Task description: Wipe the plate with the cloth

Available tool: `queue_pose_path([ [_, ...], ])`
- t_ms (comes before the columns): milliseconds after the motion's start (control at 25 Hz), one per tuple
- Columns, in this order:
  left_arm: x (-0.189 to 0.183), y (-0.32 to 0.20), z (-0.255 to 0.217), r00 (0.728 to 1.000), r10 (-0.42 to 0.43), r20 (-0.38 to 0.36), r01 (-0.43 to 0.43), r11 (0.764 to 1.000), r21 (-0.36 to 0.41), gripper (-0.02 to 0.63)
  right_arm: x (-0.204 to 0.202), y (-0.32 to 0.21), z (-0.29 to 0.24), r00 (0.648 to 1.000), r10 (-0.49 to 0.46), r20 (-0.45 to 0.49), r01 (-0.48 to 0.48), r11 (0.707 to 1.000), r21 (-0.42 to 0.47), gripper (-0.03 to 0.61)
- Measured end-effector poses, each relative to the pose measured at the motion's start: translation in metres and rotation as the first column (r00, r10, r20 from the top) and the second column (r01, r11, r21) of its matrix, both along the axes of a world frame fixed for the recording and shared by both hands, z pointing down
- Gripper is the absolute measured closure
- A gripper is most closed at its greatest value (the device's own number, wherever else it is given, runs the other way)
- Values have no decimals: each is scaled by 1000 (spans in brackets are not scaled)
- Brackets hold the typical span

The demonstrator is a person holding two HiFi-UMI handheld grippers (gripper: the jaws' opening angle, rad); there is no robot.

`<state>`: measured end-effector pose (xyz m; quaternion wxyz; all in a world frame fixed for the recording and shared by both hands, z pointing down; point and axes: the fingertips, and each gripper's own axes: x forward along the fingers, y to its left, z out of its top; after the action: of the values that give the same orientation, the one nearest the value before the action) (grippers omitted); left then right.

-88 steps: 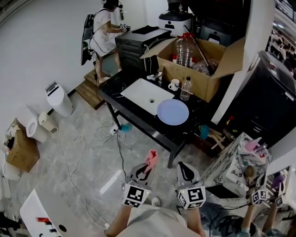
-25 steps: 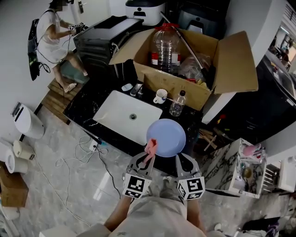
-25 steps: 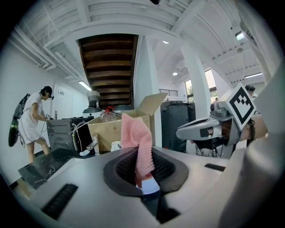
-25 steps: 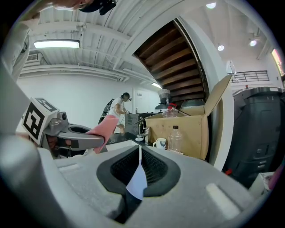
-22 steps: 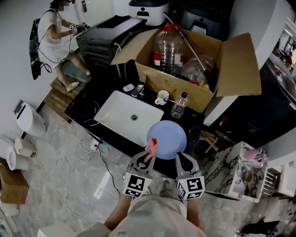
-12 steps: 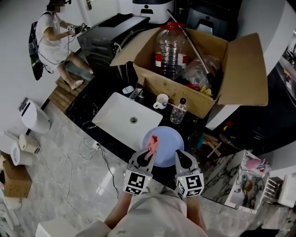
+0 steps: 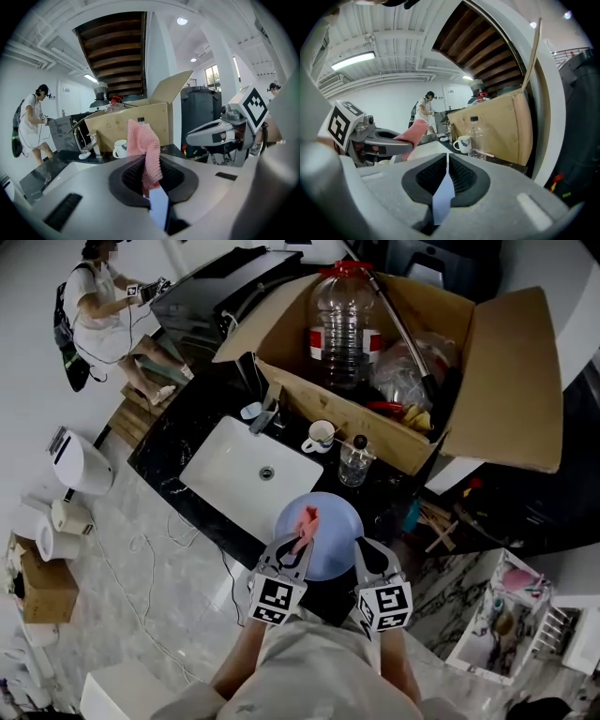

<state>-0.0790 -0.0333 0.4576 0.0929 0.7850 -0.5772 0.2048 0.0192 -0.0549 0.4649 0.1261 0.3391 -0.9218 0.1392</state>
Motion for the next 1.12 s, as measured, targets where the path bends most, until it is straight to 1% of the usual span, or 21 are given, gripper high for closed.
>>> queue_pose_path([
  [240,12,-16,25,1000,-14,18,15,998,-62,580,12,-18,26,1000,-25,-14,24,999,-46,558],
  [400,11,-22,40,999,-6,54,12,994,-112,580,14,-28,43,999,-22,-37,19,997,-77,558],
  [560,6,-29,55,996,34,77,-21,987,-159,580,10,-33,59,997,-5,-77,-3,994,-105,555],
  [680,2,-36,68,995,74,66,-60,979,-193,580,8,-37,70,994,22,-106,-35,992,-121,551],
  [880,-6,-45,94,988,151,38,-136,956,-262,580,3,-45,91,982,100,-159,-125,981,-151,545],
  [1120,1,-56,119,963,269,4,-253,910,-327,580,1,-55,112,958,180,-221,-220,960,-171,538],
])
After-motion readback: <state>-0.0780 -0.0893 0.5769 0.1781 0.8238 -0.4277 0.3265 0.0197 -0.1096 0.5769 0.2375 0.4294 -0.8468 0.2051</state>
